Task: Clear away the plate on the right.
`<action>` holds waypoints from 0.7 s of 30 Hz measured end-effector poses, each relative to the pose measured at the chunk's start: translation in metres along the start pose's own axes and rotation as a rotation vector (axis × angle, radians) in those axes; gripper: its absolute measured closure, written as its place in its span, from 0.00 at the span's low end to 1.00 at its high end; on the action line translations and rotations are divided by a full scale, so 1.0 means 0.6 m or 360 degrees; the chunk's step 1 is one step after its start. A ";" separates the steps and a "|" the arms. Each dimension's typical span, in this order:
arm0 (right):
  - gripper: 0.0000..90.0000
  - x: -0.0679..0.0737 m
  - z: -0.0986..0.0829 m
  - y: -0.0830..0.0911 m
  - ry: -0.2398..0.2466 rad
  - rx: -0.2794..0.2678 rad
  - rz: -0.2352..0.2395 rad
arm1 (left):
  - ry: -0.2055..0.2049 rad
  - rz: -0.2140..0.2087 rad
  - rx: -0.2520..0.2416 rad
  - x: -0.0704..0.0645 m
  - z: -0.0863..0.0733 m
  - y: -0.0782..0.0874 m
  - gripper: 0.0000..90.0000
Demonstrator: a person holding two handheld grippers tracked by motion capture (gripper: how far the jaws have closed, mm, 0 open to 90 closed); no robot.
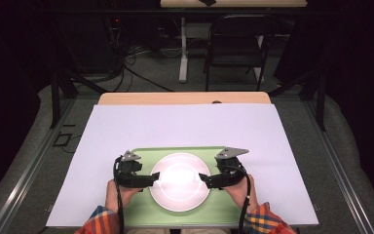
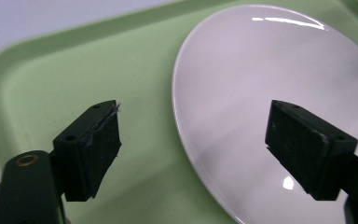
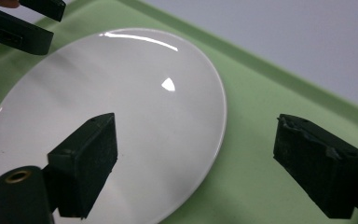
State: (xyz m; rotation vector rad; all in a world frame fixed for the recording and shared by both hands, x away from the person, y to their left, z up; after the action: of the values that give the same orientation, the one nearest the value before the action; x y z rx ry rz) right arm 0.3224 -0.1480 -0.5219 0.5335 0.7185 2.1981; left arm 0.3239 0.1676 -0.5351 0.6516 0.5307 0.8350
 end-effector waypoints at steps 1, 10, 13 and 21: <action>0.09 0.000 0.006 0.011 0.0050 -0.0030 -0.0016 | -0.0012 0.0005 -0.0023 -0.001 0.002 0.005 0.17; 0.00 -0.003 0.013 0.041 0.0156 -0.0104 -0.0034 | -0.0108 0.0057 -0.0143 -0.010 0.005 0.050 0.13; 0.00 -0.001 0.016 0.048 0.0191 -0.0115 -0.0046 | -0.0117 0.0087 -0.0184 -0.006 0.005 0.065 0.13; 0.00 -0.004 0.009 0.086 0.0243 -0.0227 -0.0085 | -0.0144 0.0106 -0.0283 0.013 -0.020 0.119 0.08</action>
State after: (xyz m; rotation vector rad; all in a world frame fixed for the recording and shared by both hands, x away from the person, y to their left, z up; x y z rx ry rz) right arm 0.3001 -0.1772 -0.4850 0.2737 0.6409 2.2363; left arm 0.2849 0.2135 -0.4944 0.5431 0.3497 0.8997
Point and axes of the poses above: each handheld gripper's, and its own axes: y roughly backward along the jaws, z roughly out of its top, x roughly to its left, the point moved 1 cm from there along -y, roughly forward along the jaws, and after that the axes turned 3 degrees about -y, right-handed, at the moved point
